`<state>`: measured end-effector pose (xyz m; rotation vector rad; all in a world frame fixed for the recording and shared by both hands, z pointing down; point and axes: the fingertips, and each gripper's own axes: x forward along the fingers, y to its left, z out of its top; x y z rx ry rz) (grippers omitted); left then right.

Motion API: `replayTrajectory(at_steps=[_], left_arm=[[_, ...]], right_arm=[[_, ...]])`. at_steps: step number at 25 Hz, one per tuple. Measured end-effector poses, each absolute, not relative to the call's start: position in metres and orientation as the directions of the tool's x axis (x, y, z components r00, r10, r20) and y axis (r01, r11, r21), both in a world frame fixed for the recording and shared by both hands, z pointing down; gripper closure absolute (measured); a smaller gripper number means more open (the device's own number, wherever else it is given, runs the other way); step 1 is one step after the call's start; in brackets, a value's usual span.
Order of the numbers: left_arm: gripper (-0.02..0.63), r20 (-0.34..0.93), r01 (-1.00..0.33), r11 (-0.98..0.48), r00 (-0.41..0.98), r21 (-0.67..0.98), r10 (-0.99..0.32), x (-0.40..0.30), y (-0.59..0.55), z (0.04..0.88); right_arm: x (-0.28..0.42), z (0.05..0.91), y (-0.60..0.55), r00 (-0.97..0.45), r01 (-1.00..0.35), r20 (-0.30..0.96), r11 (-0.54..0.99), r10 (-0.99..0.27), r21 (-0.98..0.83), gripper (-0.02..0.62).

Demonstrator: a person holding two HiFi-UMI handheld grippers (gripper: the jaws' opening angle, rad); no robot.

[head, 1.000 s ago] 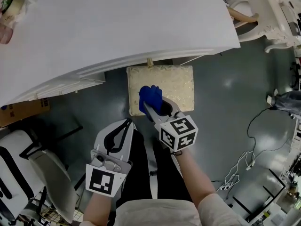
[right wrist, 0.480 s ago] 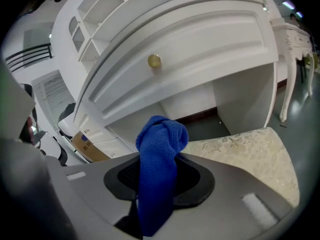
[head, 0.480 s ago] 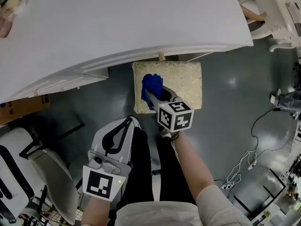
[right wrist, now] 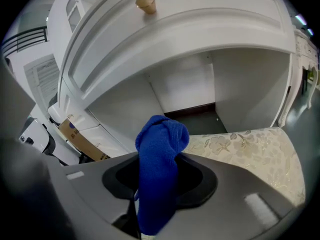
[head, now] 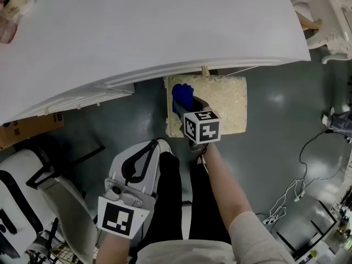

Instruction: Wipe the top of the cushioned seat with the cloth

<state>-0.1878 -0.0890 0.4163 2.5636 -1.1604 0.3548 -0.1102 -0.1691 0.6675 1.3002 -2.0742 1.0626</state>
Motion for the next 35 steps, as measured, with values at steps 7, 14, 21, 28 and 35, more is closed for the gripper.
replayTrajectory(at_steps=[7,14,21,28,35], left_arm=[[0.606,0.348,-0.752,-0.633,0.652,0.184,-0.674,-0.19,-0.092,0.42],[0.606,0.343,-0.755,-0.625,0.651,0.198,-0.677,-0.189,-0.093,0.424],[0.606,0.351,-0.761,-0.616,0.643,0.202,-0.68,-0.194,-0.094,0.428],[0.606,0.344,-0.761,-0.615,0.645,0.208,-0.682,-0.192,-0.098,0.429],[0.606,0.333,-0.753,-0.625,0.654,0.205,-0.679,-0.165,-0.099,0.432]], right_arm=[[-0.107,0.681,-0.18,-0.401,-0.915,0.754,0.262,-0.52,-0.305,0.375],[-0.108,0.687,-0.191,-0.381,-0.924,0.767,0.249,-0.516,-0.291,0.336],[-0.113,0.704,-0.192,-0.315,-0.935,0.826,0.303,-0.467,-0.185,0.477],[-0.1,0.708,-0.193,-0.292,-0.943,0.84,0.282,-0.458,-0.174,0.483],[-0.071,0.711,-0.192,-0.28,-0.943,0.843,0.294,-0.458,-0.154,0.485]])
